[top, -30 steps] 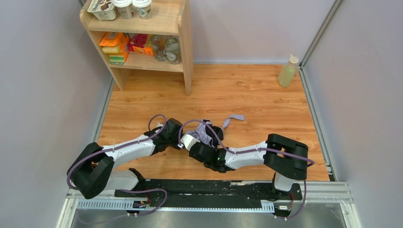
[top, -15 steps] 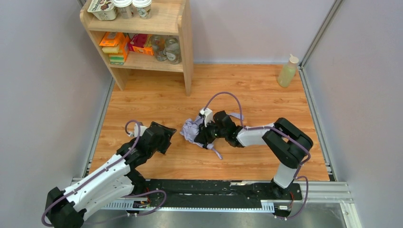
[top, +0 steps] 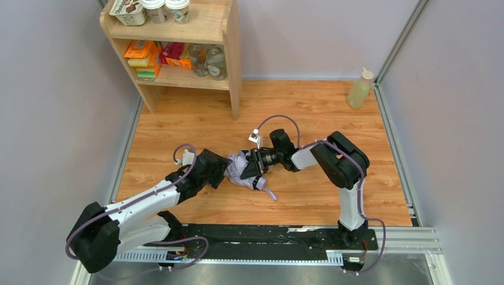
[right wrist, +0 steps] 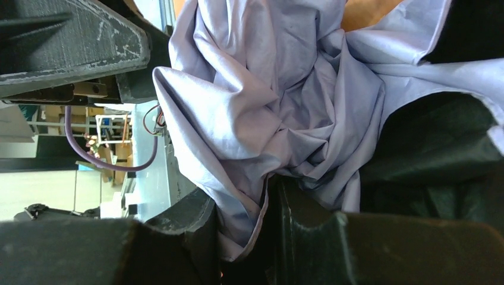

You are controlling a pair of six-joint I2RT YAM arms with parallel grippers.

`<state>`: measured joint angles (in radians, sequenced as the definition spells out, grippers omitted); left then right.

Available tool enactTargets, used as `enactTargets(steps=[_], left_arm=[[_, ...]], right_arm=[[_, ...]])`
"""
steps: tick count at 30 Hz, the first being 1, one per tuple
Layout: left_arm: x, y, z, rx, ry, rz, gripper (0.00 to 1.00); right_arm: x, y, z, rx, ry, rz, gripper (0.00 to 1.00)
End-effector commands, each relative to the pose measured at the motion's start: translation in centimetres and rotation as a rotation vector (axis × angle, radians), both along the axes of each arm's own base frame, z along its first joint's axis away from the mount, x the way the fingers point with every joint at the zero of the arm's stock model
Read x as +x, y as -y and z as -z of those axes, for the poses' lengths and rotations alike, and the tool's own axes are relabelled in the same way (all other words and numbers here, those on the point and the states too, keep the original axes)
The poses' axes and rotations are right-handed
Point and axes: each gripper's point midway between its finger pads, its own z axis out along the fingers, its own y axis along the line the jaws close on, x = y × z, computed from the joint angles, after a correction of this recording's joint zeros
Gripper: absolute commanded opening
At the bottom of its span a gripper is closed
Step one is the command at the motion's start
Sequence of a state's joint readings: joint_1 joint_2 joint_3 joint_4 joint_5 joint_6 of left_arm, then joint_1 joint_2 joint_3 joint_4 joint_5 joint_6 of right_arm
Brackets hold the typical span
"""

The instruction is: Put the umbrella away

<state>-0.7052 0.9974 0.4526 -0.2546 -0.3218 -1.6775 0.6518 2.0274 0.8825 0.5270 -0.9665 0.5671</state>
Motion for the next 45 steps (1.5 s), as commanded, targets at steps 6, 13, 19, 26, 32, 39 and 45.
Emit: enactTargets(steps=[6, 13, 19, 26, 32, 39, 45], left_arm=[[1.0, 3.2, 1.4, -0.077, -0.038, 0.061, 0.77], [-2.2, 2.2, 8.7, 0.040, -0.310, 0.065, 0.78], [-5.4, 0.5, 12.7, 0.085, -0.443, 0.059, 0.42], [-6.3, -1.4, 12.3, 0.119, -0.416, 0.031, 0.00], [-6.3, -1.3, 11.4, 0.145, -0.417, 0.044, 0.00], [-6.5, -1.0, 11.0, 0.134, -0.434, 0.048, 0.00], [-6.7, -0.6, 10.5, 0.130, -0.469, 0.048, 0.00]], right_arm=[[-3.6, 2.9, 5.9, -0.267, -0.220, -0.001, 0.00], [-4.1, 2.0, 4.7, -0.272, -0.122, -0.061, 0.00], [-4.5, 1.3, 3.3, -0.284, -0.006, -0.101, 0.00], [-2.4, 1.1, -1.6, -0.346, 0.150, -0.049, 0.44], [-1.0, 3.0, -8.2, -0.410, 0.417, 0.093, 1.00], [-2.1, 2.8, -7.8, -0.574, 0.901, 0.181, 1.00], [-1.7, 1.0, -6.0, -0.663, 1.128, 0.169, 1.00]])
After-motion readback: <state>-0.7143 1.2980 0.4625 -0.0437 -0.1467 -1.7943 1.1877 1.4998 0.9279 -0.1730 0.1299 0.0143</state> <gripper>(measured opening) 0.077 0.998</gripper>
